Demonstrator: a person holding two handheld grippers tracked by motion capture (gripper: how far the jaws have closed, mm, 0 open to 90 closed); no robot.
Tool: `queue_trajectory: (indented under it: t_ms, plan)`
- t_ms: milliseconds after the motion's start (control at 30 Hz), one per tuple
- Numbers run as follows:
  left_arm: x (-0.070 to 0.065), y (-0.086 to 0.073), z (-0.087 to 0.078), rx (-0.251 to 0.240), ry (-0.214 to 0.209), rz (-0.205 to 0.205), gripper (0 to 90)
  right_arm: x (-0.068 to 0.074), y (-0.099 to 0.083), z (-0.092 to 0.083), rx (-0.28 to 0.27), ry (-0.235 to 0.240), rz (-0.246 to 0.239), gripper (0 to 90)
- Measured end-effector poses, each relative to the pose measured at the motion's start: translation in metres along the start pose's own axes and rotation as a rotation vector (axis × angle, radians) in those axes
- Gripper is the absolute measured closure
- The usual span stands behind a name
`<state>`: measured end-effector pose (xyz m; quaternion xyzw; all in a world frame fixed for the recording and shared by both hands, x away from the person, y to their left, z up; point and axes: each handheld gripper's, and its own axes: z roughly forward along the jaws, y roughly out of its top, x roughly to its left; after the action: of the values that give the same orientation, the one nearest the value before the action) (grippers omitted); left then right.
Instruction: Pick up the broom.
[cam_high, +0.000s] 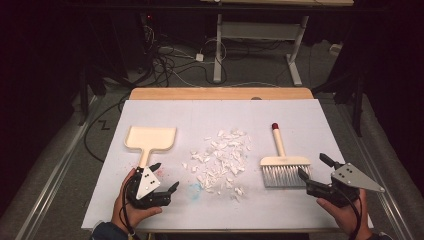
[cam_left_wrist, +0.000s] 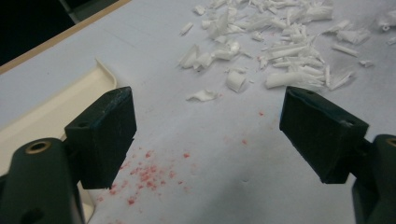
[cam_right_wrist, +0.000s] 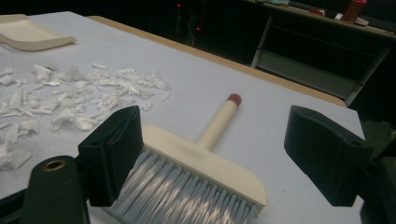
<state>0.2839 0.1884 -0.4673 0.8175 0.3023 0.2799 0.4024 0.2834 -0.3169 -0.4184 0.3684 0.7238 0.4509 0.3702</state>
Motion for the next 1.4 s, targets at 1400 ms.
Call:
queue_trajectory:
  t_ms: [1400]
  plan:
    - [-0.005, -0.007, 0.005, 0.09, -0.037, 0.013, 20.3, -0.025, 0.018, 0.164, 0.589, 0.04, 0.182, 35.8]
